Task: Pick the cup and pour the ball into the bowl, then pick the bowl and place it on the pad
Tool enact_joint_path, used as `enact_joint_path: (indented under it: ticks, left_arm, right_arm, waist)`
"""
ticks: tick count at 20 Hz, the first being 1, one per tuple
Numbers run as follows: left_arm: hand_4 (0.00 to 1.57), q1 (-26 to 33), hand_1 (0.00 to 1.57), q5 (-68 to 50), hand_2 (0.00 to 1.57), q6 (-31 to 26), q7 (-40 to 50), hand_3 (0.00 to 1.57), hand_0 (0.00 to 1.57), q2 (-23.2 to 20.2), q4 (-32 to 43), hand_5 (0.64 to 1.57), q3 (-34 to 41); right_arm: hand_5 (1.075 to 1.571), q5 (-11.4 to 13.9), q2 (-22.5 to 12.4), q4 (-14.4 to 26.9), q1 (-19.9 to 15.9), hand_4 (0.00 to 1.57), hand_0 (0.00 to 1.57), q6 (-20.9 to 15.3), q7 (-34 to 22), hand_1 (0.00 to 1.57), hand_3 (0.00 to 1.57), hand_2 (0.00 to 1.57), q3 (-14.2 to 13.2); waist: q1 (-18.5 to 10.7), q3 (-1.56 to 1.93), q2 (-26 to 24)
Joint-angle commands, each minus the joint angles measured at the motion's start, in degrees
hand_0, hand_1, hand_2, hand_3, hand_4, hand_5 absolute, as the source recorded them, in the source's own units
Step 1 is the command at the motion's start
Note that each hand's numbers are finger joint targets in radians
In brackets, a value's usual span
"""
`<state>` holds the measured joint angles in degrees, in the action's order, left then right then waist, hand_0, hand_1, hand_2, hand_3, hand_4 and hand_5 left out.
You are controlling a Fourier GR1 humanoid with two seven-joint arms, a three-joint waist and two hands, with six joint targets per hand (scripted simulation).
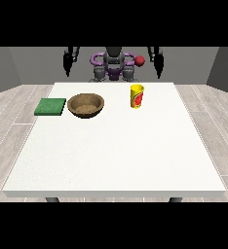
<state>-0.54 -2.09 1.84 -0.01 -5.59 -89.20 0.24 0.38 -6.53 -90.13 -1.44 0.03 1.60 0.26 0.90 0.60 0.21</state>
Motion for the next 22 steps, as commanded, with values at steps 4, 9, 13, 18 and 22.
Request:
enact_joint_path:
  ticks: [4,9,13,18,22]
  left_arm:
    - [0.0,-1.11,0.0,-0.24,0.0,-0.42,4.24,0.0,0.0,-2.39,-5.23,1.562,0.46]
    - [0.0,5.86,0.0,-6.71,0.0,0.87,14.6,0.0,0.0,3.8,-10.65,1.563,-1.75]
    - [0.0,12.23,0.0,-5.45,0.0,1.48,17.08,0.0,0.0,3.53,-17.38,1.553,-4.22]
    - [0.0,13.08,0.0,-2.01,0.0,2.53,15.42,0.0,0.0,5.26,-26.8,1.551,-9.45]
    - [0.0,10.29,0.0,-0.57,0.0,4.91,5.2,0.0,0.0,5.55,-20.0,1.541,-9.97]
  right_arm:
    - [1.57,-0.9,-1.67,-5.08,-1.17,0.58,0.0,0.51,-4.44,0.0,0.0,0.0,-0.49]
    - [1.57,-8.49,6.25,-10.01,9.56,0.52,0.0,-0.41,-15.41,0.0,0.0,0.0,3.6]
    - [1.57,-11.7,3.38,-17.79,15.12,0.52,0.0,0.77,-21.01,0.0,0.0,0.0,1.58]
    - [1.57,-11.81,2.3,-26.64,13.13,0.5,0.0,-1.29,-21.81,0.0,0.0,0.0,-1.18]
    - [1.571,-14.6,2.3,-22.09,15.9,0.45,0.0,5.47,-9.82,0.0,0.0,0.0,-2.7]
  waist:
    - [-0.01,-0.29,-13.66]
    - [1.63,-0.61,-27.16]
    - [1.56,-0.61,-27.75]
    - [-0.44,-0.6,-18.32]
    - [1.38,-0.59,-10.57]
